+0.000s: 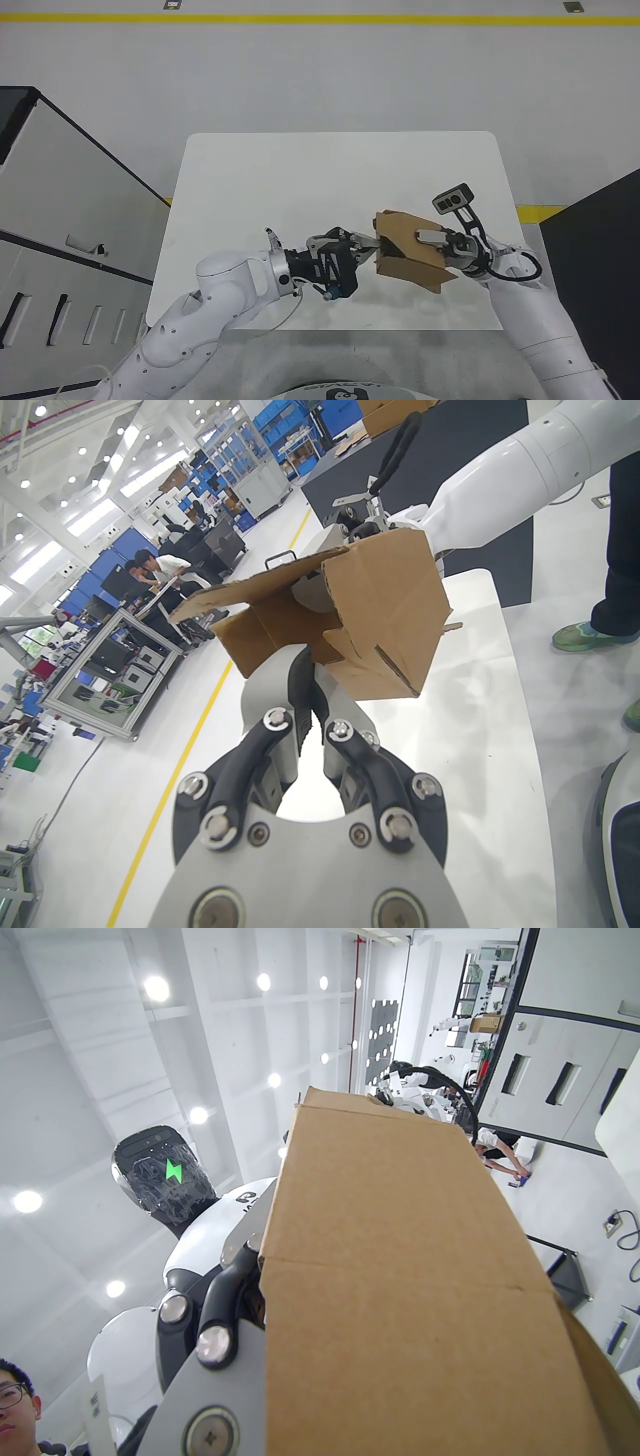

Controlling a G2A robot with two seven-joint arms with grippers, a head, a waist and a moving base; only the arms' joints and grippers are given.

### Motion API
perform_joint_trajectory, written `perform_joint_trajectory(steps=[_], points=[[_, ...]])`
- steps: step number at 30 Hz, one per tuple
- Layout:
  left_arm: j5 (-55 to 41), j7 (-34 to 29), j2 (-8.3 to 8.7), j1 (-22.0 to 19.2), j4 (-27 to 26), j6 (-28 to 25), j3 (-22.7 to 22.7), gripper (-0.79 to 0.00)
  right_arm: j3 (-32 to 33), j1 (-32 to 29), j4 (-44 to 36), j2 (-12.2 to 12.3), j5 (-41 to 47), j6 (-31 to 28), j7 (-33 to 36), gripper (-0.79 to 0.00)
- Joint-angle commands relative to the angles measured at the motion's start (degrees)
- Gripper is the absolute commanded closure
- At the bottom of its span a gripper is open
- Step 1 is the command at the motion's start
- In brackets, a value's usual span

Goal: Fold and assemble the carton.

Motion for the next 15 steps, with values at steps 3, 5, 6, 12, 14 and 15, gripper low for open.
perform_joint_trajectory(steps=[3, 5, 6, 12, 14, 15], points=[[0.11, 0.00, 0.02, -0.06, -0.07, -0.17, 0.07, 0.000, -0.40, 0.16, -0.17, -0.15, -0.21, 0.18, -0.16, 0.000], [0.13, 0.10, 0.04, -0.09, -0.12, -0.29, 0.11, 0.000, -0.54, 0.26, -0.17, -0.23, -0.31, 0.24, -0.17, 0.000], [0.14, 0.15, 0.04, -0.09, -0.10, -0.37, 0.15, 0.000, -0.63, 0.31, -0.13, -0.26, -0.45, 0.32, -0.24, 0.000], [0.12, 0.38, 0.07, -0.19, -0.01, -0.71, 0.32, 0.000, -1.29, 0.56, -0.07, -0.51, -0.80, 0.51, -0.46, 0.000], [0.17, 0.49, 0.08, -0.25, 0.03, -0.76, 0.38, 0.000, -1.44, 0.60, -0.01, -0.58, -0.94, 0.57, -0.53, 0.000], [0.18, 0.52, 0.08, -0.27, 0.06, -0.74, 0.40, 0.000, -1.46, 0.61, 0.01, -0.61, -0.96, 0.54, -0.55, 0.000]])
